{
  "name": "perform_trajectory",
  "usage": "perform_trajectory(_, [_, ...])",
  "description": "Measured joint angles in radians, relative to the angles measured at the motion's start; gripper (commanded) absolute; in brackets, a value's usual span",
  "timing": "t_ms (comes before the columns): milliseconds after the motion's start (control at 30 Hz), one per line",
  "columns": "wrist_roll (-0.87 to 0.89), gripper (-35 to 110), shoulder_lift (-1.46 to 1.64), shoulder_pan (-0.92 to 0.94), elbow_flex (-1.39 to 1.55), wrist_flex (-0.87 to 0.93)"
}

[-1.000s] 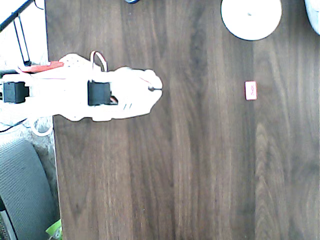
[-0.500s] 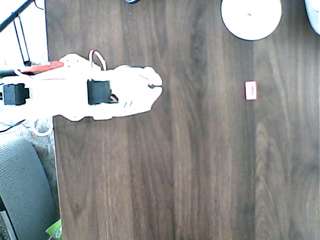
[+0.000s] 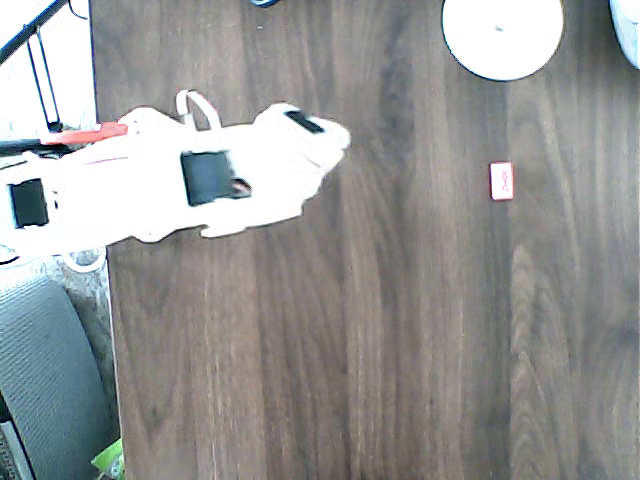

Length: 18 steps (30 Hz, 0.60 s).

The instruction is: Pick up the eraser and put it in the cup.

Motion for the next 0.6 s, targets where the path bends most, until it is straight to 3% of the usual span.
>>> perform_trajectory(167, [0.258, 10, -0.586, 0.072, -0.318, -0.055])
perform_trajectory(233, [0.393, 10, -0.881, 0.127, -0.632, -0.057])
perform_trajectory(333, [0.46, 12, -1.118, 0.161, -0.811, -0.057])
perform_trajectory(600, [0.541, 16, -1.227, 0.186, -0.956, -0.057])
